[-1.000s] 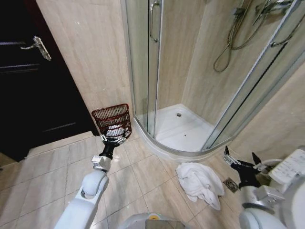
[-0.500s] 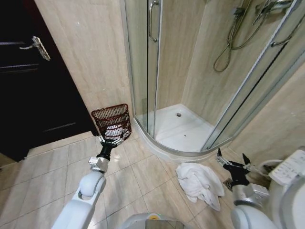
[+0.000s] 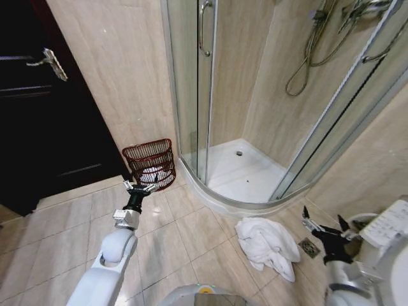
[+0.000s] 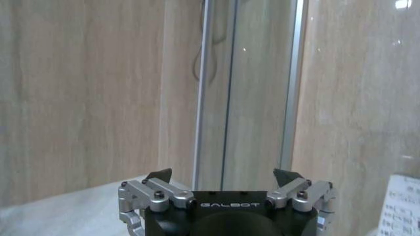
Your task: Discard the used towel into the hamper.
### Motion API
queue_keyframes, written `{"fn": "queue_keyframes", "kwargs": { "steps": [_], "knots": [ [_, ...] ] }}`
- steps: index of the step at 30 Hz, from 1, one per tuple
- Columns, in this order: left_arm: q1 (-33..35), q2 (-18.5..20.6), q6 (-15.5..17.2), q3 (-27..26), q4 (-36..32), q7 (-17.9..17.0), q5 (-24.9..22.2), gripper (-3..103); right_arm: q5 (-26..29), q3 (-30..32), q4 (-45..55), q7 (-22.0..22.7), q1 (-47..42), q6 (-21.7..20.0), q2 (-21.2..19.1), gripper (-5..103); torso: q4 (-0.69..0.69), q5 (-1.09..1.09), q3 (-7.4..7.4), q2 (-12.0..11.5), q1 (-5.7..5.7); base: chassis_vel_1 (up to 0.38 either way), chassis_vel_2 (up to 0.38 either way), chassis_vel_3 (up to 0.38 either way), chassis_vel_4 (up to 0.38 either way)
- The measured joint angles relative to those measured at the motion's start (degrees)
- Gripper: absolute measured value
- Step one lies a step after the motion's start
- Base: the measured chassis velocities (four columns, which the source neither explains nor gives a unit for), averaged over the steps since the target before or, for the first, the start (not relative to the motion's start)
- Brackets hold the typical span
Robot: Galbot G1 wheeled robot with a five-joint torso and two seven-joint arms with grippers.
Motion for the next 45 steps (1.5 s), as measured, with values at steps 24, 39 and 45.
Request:
{"fn": "queue_keyframes", "kwargs": {
  "steps": [24, 39, 45],
  "knots": [
    [1.06, 0.58, -5.23, -3.81, 4.12, 1.63, -6.82, 100, -10.48, -8.77, -7.36, -0.88, 17.63, -7.03, -0.28, 100, 0.01, 0.00, 0.00, 0.00, 0.00, 0.000, 0.000, 0.000, 0.000],
    [-0.15, -2.44, -2.49, -0.47, 3.45, 2.56, -6.49, 100, -8.24, -8.90, 2.59, 2.03, 8.86, -7.64, 1.57, 100, 0.01, -0.01, 0.00, 0.00, 0.00, 0.000, 0.000, 0.000, 0.000],
    [-1.59, -0.72, -0.48, 1.41, 2.95, 7.70, -13.11, 100, -10.58, -8.46, 8.46, 3.79, 6.68, -9.75, 4.73, 100, 0.00, -0.01, 0.00, 0.00, 0.00, 0.000, 0.000, 0.000, 0.000]
  ]
}}
